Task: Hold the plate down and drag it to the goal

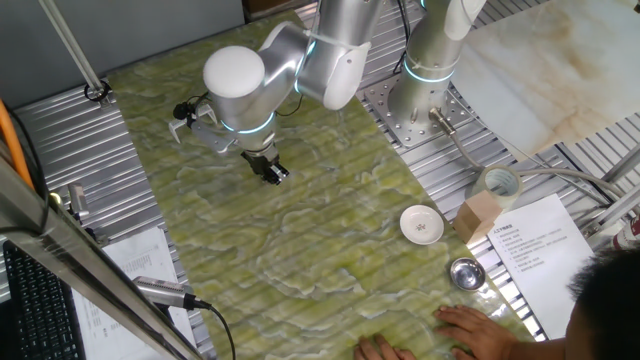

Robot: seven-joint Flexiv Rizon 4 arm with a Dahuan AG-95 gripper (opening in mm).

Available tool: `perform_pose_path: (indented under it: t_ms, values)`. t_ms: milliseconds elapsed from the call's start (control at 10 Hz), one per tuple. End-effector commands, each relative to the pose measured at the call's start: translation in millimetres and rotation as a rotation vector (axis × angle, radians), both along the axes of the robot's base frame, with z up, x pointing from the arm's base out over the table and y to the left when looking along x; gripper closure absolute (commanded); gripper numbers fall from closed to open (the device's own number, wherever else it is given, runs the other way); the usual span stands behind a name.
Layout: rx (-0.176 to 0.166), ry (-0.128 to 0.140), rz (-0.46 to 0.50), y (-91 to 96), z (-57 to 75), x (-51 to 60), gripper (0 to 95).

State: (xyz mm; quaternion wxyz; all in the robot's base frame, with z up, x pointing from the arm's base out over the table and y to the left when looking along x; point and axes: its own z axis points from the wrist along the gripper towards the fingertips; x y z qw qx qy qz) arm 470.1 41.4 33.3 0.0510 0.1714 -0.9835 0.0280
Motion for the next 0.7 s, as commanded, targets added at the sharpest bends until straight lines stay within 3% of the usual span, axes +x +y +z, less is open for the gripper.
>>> perform_pose_path:
  t_ms: [100,500,700]
  values:
    - [0.008,0.005,-0.005,-1.5,-0.3,3.4,95.0]
    - [0.004,0.008,0.013,-10.4,4.0,5.3,95.0]
    - [0.005,0.0,0.022,-16.4,-1.1,4.0,95.0]
